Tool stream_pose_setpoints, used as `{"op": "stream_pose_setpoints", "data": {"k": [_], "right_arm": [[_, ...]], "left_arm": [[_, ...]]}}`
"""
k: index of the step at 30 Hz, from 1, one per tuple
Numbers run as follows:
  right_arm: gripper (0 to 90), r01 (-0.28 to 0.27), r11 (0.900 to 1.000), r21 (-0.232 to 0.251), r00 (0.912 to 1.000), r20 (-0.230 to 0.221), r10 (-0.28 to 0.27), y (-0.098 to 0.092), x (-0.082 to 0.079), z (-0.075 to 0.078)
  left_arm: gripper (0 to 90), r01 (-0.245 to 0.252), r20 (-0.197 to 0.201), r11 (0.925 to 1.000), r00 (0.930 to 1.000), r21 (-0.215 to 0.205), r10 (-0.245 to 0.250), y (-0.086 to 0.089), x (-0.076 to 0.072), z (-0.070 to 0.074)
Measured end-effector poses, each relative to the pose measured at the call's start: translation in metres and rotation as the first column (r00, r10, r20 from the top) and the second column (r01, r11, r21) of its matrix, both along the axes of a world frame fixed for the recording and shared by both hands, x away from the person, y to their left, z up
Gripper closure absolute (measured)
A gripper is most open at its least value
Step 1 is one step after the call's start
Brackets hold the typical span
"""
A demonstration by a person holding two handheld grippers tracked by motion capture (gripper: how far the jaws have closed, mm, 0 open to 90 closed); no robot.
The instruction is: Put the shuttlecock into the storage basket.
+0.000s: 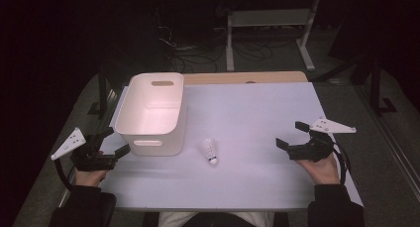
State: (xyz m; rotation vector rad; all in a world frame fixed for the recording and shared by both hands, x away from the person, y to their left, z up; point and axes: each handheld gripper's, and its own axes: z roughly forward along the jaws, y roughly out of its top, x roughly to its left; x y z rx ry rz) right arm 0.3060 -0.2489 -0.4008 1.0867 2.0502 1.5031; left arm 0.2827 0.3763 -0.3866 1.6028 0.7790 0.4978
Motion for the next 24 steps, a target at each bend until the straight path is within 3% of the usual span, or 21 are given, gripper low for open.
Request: {"op": "stream_pose_setpoints", "data": {"k": [24], "right_arm": [[0.0,0.000,1.000,-0.015,1.0000,0.003,0.000,0.0016,-0.0017,0.0056]], "left_arm": [[0.0,0.006,-0.001,1.0000,1.0000,-0.005,-0.006,-0.0004,0.0001,-0.0004]]}}
